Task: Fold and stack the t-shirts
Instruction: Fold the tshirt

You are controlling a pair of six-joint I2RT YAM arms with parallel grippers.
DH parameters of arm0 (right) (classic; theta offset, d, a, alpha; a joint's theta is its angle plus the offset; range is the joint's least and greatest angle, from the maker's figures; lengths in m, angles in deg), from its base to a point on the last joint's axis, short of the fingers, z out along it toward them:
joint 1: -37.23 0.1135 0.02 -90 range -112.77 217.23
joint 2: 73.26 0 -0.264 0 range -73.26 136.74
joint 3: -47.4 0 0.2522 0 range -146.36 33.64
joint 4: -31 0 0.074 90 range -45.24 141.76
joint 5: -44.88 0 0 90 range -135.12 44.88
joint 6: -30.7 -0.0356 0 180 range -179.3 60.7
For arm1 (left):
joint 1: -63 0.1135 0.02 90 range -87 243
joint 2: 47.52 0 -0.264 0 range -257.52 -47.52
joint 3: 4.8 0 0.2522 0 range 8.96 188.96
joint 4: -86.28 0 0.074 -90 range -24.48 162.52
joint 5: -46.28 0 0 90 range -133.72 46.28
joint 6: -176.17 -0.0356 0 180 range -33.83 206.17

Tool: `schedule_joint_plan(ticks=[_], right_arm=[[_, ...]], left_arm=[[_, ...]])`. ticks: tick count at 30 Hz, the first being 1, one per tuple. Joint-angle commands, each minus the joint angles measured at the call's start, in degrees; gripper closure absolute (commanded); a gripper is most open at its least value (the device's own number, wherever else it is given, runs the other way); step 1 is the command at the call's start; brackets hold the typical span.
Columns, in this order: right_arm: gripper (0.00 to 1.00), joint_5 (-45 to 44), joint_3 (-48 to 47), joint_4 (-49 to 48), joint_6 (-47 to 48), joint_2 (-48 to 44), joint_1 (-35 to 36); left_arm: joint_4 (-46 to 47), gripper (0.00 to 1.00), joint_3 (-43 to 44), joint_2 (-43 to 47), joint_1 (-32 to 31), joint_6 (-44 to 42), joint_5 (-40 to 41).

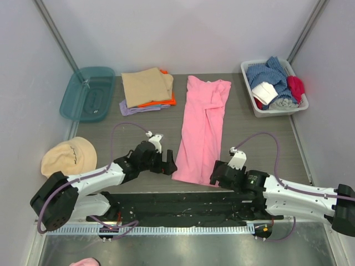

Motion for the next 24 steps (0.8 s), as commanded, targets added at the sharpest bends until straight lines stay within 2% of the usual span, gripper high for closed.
schedule_joint_plan(ticks=[1, 6, 14, 18, 23, 24], right_arm=[[0.15, -0.08, 2.23, -4.15, -1.54, -3.09, -0.11], [0.17, 1.41, 5.83, -5.39, -2.25, -5.73, -1.08], [0.18, 4.05, 10.05, -9.07, -3.40, -6.88, -1.26], [0.21, 4.40, 10.58, -10.05, -3.75, -7.05, -1.34], [0.22, 4.75, 10.58, -10.48, -3.75, -6.35, -1.34], [0.23, 4.84, 10.58, -10.48, -3.75, -6.35, -1.26]], left_arm=[[8.35, 0.02, -1.45, -0.63, -0.22, 1.88, -0.06], [10.82, 0.18, -1.28, -4.23, -0.31, 3.02, -3.39], [14.69, 0.23, -4.00, -5.99, -1.36, 5.13, -4.54], [15.48, 0.37, -4.53, -7.31, -2.15, 6.19, -4.37], [15.83, 0.39, -4.79, -7.40, -3.12, 6.72, -3.75], [15.83, 0.42, -4.79, -7.40, -3.30, 6.72, -3.84]])
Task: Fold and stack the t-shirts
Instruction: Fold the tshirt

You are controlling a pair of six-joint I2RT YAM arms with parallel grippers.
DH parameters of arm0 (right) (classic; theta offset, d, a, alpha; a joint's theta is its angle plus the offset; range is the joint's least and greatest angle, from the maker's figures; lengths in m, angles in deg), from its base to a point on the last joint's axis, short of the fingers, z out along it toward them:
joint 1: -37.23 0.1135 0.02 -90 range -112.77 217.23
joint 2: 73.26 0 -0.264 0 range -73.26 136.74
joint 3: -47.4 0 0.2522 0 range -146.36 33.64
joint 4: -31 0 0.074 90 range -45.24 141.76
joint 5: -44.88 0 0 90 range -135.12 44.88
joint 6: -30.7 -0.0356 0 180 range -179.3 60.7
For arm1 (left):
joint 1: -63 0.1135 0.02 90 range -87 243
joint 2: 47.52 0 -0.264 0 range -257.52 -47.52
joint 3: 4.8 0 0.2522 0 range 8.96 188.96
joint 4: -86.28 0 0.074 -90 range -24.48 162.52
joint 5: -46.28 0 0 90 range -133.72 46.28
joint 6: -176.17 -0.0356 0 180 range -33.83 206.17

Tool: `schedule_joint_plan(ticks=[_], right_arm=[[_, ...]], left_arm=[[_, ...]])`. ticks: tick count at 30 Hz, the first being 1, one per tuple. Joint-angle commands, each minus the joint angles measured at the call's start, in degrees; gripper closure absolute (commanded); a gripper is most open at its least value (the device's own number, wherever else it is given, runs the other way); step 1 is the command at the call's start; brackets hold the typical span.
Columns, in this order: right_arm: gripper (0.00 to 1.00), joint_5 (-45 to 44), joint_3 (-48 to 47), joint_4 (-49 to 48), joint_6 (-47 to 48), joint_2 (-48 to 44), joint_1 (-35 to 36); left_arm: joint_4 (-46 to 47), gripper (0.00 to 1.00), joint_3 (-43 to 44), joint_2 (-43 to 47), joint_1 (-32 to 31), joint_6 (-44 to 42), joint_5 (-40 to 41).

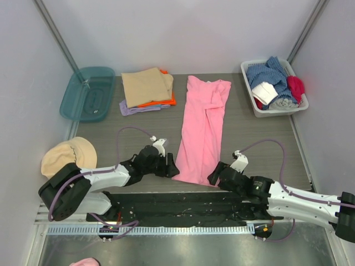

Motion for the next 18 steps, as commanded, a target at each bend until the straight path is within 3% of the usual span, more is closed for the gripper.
schedule_joint_plan(ticks=[1, 6, 18], right_arm=[[0.23, 1.89, 1.47, 0.68, -1.41, 1.01, -0.10], [0.27, 2.59, 2.87, -0.19, -2.46, 0.84, -0.10], [0.40, 4.18, 4.72, -0.64, -3.78, -0.83, -0.10]], left_arm=[[1.80, 0.44, -0.64, -0.52, -0.94, 0.82, -0.10], [2.41, 0.55, -0.64, -1.65, -1.73, 1.61, -0.19], [9.18, 0.60, -0.73, -6.14, -2.52, 4.85, -1.59]])
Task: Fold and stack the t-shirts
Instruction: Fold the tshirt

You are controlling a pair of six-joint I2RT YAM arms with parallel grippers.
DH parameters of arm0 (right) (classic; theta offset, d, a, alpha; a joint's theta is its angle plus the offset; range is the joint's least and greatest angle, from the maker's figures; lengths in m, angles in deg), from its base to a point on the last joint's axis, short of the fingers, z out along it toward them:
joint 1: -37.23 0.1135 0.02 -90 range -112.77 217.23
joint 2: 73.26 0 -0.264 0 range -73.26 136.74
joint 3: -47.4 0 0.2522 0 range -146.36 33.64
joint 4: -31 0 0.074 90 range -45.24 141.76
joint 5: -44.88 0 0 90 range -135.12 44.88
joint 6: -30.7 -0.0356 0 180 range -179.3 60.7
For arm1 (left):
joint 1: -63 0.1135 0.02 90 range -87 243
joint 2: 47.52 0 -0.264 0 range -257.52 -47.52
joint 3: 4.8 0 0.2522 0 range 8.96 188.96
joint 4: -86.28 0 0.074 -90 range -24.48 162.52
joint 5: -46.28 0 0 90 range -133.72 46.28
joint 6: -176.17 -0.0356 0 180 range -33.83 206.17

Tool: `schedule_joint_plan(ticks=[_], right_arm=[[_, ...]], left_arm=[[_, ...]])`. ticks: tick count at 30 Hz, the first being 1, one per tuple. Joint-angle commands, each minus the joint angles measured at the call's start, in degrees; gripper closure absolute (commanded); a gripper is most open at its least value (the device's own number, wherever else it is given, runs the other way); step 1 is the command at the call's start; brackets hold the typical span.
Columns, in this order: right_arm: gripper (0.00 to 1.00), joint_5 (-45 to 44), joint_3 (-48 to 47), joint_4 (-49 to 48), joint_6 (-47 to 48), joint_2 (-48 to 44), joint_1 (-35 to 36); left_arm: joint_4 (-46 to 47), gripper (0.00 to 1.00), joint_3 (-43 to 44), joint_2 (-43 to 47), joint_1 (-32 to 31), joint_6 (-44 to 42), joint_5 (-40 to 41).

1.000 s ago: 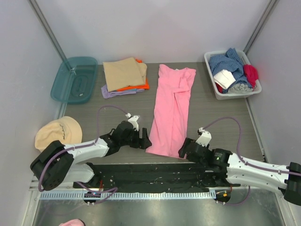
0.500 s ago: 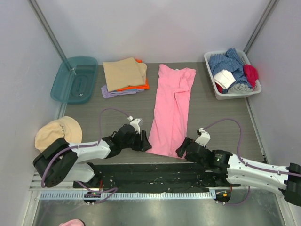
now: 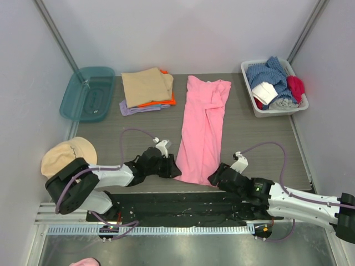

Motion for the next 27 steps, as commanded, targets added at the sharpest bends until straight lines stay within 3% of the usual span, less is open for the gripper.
schedule_joint_plan(ticks=[1, 7, 13, 17, 22, 27], right_arm=[[0.41, 2.97, 2.36, 3.30, -1.49, 0.42, -0.10], [0.43, 3.42, 2.27, 3.48, -1.93, 0.59, -0.10], [0.46, 3.94, 1.48, 4.88, -2.46, 0.68, -0.18], [0.67, 4.21, 1.48, 5.76, -2.81, -0.02, -0.10], [0.85, 4.56, 1.22, 6.55, -2.54, -0.99, -0.10], [0.99, 5.44, 0.17, 8.04, -1.76, -1.60, -0.10]], left_arm=[[3.98, 0.61, -0.07, -2.27, -0.55, 1.58, -1.20], [4.16, 0.61, 0.02, -2.10, -0.82, 1.93, -1.47], [2.93, 0.73, -0.86, -0.26, -0.82, 1.85, -1.91], [1.35, 0.86, -1.74, 1.85, -0.82, 1.67, -1.29], [0.47, 0.98, -2.36, 3.88, -0.82, 1.67, -0.76], [0.21, 1.00, -2.27, 4.58, -0.82, 1.84, -0.68]])
